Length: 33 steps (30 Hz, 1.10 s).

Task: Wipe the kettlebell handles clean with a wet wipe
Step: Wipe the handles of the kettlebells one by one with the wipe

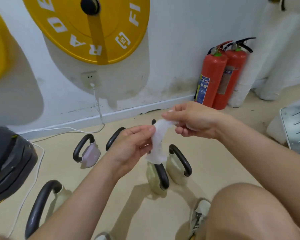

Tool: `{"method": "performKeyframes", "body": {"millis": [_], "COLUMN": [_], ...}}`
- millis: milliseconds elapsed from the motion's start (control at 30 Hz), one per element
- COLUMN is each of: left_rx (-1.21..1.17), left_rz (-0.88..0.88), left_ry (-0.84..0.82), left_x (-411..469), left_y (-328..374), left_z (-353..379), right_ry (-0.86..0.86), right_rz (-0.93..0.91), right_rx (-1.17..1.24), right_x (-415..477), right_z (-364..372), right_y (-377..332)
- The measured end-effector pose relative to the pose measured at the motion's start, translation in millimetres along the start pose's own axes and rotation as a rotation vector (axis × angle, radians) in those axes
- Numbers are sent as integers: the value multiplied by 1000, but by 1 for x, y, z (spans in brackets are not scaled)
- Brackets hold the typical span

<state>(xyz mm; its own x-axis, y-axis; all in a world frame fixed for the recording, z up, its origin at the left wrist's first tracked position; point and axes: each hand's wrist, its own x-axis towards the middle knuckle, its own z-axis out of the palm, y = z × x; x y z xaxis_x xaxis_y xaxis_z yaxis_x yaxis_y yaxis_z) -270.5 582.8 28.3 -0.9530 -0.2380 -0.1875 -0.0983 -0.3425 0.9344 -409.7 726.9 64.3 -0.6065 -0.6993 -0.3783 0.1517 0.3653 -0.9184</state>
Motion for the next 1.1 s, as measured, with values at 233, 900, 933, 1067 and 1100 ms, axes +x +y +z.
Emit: {"method": "performKeyframes", "body": {"millis": [233,900,933,1067,1100], "left_rx": [100,280,308,594,620], "left_rz": [166,105,46,-301,-407], "left_ry": [143,381,416,488,438], "left_x": [-56,-107,-109,-124,-130], "left_y": [45,16,3,-43,-49], "left_z": [-40,-164,-176,-231,-247], "right_ry": [-200,-279,-285,-236,-237], "right_rz": [-37,256,271,228,229], "right_rx": [-141,954,939,525,446], "right_x": [-21,9,17,53,62], "right_z": [40,210,219,256,265], "right_y": [-51,30,34,57,66]}}
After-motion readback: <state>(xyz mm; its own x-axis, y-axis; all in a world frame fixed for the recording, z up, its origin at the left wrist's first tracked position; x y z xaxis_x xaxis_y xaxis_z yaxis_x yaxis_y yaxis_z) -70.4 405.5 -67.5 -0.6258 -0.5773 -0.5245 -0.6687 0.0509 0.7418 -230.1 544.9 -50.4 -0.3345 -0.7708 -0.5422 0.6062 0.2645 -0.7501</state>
